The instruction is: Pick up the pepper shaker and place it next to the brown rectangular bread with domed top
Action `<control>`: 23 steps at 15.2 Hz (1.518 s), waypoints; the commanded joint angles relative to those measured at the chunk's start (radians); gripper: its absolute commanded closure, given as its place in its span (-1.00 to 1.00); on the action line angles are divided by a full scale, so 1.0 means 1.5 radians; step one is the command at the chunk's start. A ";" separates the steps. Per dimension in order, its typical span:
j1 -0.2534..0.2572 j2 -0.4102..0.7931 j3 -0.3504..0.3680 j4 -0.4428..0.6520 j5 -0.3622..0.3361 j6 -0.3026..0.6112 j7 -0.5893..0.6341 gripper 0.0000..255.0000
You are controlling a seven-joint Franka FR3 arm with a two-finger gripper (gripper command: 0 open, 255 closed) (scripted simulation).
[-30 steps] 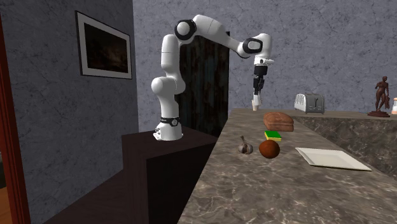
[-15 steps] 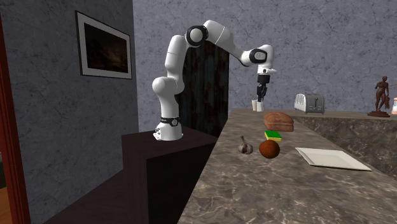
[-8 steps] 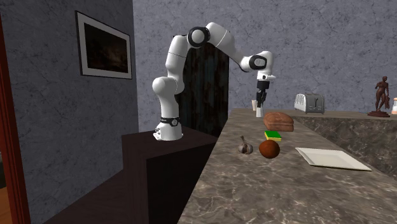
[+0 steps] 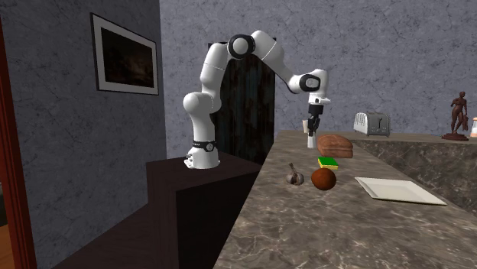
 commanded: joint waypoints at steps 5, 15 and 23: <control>0.010 0.034 -0.011 -0.013 -0.022 0.043 0.014 1.00; 0.014 0.049 -0.017 -0.017 -0.032 0.060 0.020 1.00; 0.010 0.037 -0.012 -0.009 -0.024 0.042 0.014 -1.00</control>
